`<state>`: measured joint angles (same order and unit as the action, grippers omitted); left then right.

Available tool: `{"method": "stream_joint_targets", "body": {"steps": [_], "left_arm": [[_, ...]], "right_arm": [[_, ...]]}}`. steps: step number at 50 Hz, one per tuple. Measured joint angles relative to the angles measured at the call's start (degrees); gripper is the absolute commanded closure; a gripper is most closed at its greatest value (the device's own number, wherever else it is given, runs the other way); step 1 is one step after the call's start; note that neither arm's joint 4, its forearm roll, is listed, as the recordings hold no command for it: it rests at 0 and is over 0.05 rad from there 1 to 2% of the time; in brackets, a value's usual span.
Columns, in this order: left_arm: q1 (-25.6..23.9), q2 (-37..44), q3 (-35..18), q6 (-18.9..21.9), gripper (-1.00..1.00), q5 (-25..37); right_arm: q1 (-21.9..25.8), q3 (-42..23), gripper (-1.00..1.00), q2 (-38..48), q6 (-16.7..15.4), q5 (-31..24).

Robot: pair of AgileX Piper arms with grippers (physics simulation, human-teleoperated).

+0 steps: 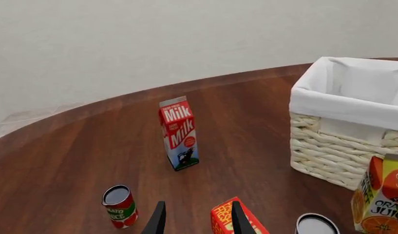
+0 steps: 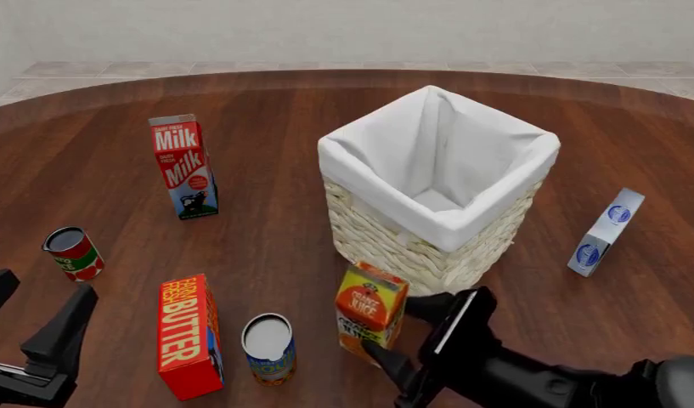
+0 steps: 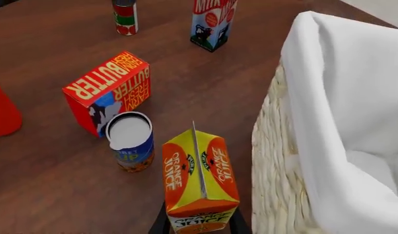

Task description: Pick up the orange juice, and put it in the basket.

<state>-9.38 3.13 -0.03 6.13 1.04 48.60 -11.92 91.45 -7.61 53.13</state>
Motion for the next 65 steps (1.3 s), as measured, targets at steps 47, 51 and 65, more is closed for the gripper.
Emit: {"method": "stream_joint_targets", "body": {"steps": [47, 51, 65], "left_arm": [[-0.01, -2.34, 0.01, -0.66, -1.0, 1.8], [0.02, -2.5, 0.01, -0.79, -1.0, 1.92], [-0.23, -2.88, -0.02, -1.2, -1.0, 2.1]], "right_arm": [[3.5, -18.7, 1.0, -40.29, 1.58, -54.91], [3.73, -22.72, 1.0, -41.76, 1.33, -60.72], [1.27, -35.46, 1.0, -42.73, 0.2, -74.65]]}}
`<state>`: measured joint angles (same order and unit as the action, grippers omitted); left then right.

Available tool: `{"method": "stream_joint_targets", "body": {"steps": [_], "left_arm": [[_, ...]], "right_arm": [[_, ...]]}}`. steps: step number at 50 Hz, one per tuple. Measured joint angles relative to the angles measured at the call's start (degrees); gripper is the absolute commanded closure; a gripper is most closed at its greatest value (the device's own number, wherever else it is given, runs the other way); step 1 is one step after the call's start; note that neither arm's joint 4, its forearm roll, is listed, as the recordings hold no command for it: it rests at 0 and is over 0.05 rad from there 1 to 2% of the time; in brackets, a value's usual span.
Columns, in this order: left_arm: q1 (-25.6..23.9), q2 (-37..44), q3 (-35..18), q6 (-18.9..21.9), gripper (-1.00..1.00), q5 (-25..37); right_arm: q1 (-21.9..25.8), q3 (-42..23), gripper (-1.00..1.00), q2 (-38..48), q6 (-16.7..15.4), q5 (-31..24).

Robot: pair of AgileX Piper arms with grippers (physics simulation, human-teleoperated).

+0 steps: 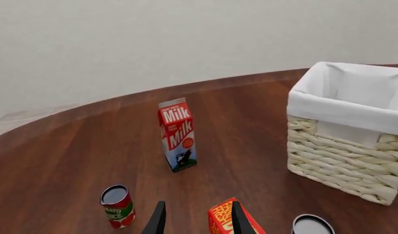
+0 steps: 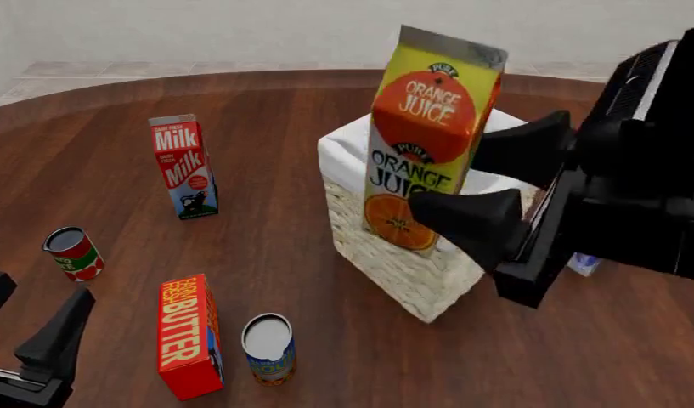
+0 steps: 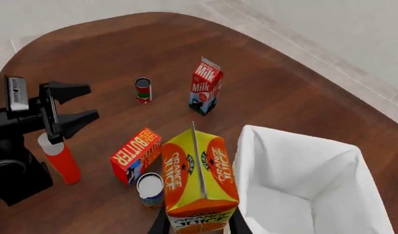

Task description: Pick up the orange juice, and put it in the basket.

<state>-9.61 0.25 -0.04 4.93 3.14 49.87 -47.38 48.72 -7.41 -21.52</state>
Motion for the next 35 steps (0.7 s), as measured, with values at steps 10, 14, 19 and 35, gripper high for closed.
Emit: {"method": "stream_joint_targets", "body": {"steps": [10, 14, 19, 35], "left_arm": [[-0.18, -0.09, 0.0, -0.08, -1.0, 0.09], [-0.22, -0.1, 0.01, -0.05, -1.0, 0.14], [-0.28, -0.1, 0.01, 0.02, -1.0, 0.21], [-0.36, -0.12, 0.02, 0.05, -1.0, 0.21]], "right_arm": [[-3.69, -8.25, 1.0, 2.77, 0.68, -5.08], [-5.19, -11.4, 1.0, 4.33, 1.16, -6.8], [-7.04, -14.86, 1.0, 6.73, 0.86, -9.11], [-14.47, -19.82, 1.0, 13.73, -0.49, -11.11]]}}
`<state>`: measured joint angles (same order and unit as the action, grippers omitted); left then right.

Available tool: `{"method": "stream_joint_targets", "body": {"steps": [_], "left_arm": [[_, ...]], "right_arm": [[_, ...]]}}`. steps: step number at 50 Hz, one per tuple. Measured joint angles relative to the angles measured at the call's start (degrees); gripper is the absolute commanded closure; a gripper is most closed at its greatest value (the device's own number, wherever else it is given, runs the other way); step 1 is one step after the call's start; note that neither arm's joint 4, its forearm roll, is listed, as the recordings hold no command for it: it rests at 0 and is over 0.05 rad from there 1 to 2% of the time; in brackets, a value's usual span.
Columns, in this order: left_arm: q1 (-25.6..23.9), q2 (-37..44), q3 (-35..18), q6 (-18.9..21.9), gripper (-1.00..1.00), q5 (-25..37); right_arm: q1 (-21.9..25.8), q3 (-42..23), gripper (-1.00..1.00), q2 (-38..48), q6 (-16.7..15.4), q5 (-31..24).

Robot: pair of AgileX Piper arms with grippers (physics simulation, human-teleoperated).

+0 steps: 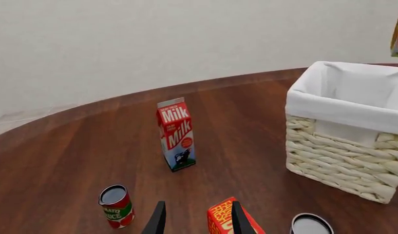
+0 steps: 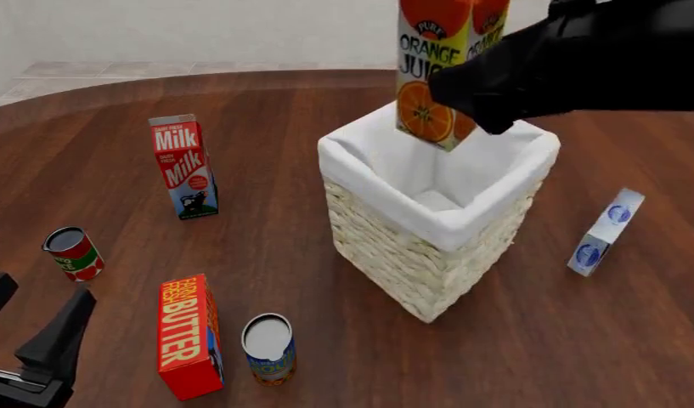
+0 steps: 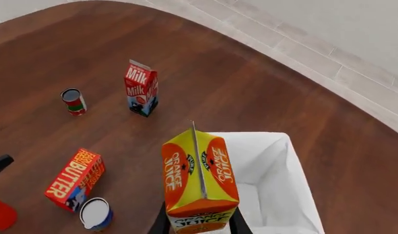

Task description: Pick up the orange juice, and put it in the basket.

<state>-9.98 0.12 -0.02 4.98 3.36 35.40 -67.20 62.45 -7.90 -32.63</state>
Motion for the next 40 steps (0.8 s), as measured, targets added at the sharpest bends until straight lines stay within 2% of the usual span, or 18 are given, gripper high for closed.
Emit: {"method": "stream_joint_targets", "body": {"steps": [24, 40], "left_arm": [[0.25, -0.01, 0.0, -0.14, -1.0, 0.04], [0.28, -0.02, 0.01, -0.08, -1.0, 0.11]], "right_arm": [[-7.03, 3.81, 1.0, 6.39, -1.15, 8.93], [-10.37, 5.67, 1.0, 9.07, 0.79, 12.12]]}}
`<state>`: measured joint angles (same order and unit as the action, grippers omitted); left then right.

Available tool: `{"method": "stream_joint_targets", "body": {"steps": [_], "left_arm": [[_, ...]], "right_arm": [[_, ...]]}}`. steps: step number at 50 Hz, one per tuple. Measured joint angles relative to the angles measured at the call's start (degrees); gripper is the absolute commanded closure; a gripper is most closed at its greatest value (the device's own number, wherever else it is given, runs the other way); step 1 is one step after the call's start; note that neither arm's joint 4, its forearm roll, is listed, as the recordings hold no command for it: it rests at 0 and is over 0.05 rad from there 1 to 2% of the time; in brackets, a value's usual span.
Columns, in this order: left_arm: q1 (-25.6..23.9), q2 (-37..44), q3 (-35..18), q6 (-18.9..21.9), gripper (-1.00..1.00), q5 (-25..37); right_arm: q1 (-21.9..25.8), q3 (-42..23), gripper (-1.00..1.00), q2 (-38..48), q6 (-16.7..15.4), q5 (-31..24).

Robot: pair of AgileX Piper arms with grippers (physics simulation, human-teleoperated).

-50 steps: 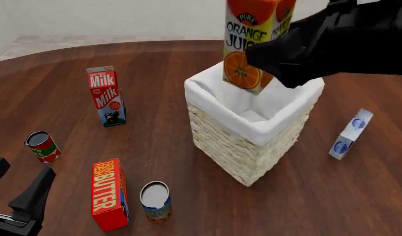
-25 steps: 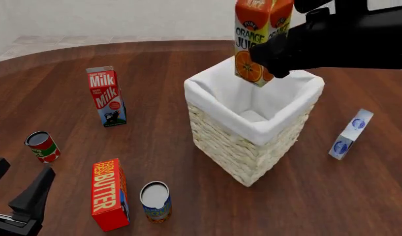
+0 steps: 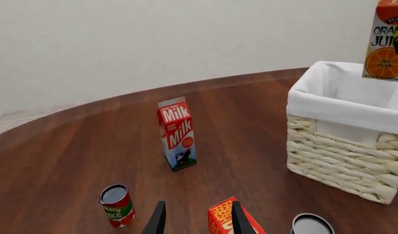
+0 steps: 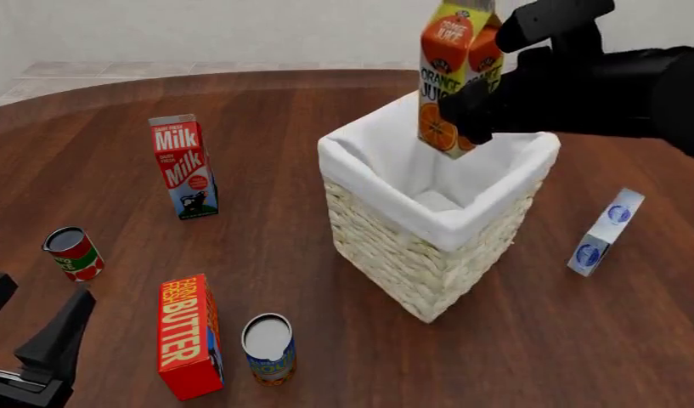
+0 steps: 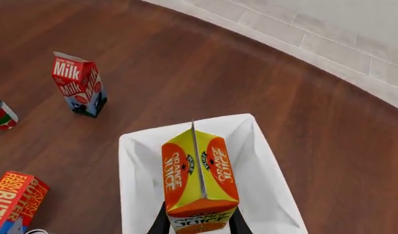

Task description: Pick up the orange juice, and put it in the basket.

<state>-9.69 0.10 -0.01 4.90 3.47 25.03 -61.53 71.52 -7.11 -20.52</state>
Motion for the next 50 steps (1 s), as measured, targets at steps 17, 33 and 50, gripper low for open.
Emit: {"method": "stream_joint_targets", "body": {"steps": [17, 33, 50], "left_arm": [[0.0, -0.01, 0.0, 0.11, -1.0, -0.1], [0.03, -0.01, -0.01, 0.09, -1.0, -0.23], [0.09, -0.01, -0.01, 0.05, -1.0, -0.25]], "right_arm": [[-0.93, 1.49, 1.0, 2.24, 1.77, 1.21], [-0.5, 1.83, 1.0, 4.96, 1.21, 3.16], [-0.31, 2.76, 1.0, 7.28, 0.97, 5.28]]}}
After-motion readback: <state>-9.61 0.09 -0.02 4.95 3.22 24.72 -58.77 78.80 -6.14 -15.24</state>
